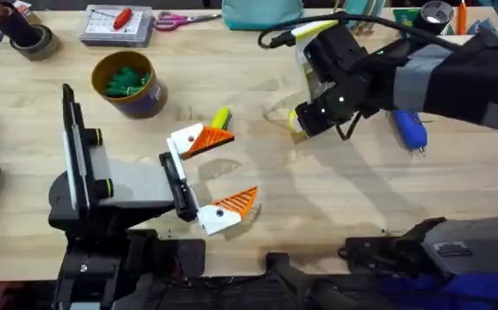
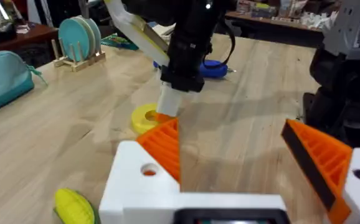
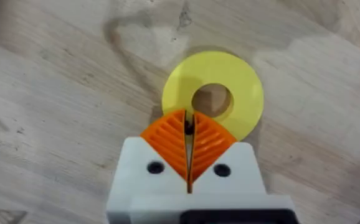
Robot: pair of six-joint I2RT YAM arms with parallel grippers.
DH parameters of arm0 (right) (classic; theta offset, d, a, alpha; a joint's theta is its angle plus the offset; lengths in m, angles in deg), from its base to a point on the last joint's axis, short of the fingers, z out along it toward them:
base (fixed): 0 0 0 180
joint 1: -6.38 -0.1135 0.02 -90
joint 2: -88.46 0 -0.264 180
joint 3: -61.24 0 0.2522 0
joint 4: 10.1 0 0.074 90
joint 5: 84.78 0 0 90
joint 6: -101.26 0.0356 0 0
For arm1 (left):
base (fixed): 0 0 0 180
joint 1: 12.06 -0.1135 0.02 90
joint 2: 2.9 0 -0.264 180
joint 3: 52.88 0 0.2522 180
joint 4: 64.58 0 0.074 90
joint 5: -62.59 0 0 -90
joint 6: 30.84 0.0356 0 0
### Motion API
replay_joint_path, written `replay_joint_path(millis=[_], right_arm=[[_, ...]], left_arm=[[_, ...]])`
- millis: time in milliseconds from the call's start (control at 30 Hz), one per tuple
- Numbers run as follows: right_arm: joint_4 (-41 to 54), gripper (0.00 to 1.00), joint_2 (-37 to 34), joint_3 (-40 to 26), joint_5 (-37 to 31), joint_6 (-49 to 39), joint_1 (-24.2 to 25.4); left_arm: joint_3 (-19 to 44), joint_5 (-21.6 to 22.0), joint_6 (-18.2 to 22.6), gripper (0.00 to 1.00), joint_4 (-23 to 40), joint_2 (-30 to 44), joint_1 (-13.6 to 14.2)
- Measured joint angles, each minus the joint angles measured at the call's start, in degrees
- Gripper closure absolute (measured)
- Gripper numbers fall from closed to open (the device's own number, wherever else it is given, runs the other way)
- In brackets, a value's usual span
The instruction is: Pick up the gripper from the table and insert it into the empty holder that is missing its gripper. Then pick up a screw, insert it into the mounting hole, and use the screwdriver to tighten it. Finally, clean up the table by picking up the vegetable and placing it into the bucket.
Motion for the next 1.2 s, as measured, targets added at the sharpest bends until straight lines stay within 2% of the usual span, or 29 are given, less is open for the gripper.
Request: replay_joint_path(millis=[400, 567, 800, 1200], right_arm=[[0.9, 0.995, 0.0, -0.6, 0.0, 0.0, 0.0], [4.5, 0.995, 0.0, -3.9, 0.0, 0.0, 0.0], [12.3, 0.995, 1.0, -12.6, 0.0, 0.0, 0.0], [28.5, 0.995, 2.2, -33.2, 0.0, -0.8, 0.0]], left_arm=[[0.0, 0.0, 0.0, 0.015, 0.0, 0.0, 0.0], [0.0, 0.0, 0.0, 0.015, 0.0, 0.0, 0.0], [0.0, 0.0, 0.0, 0.015, 0.0, 0.0, 0.0], [0.0, 0.0, 0.0, 0.015, 0.0, 0.0, 0.0]])
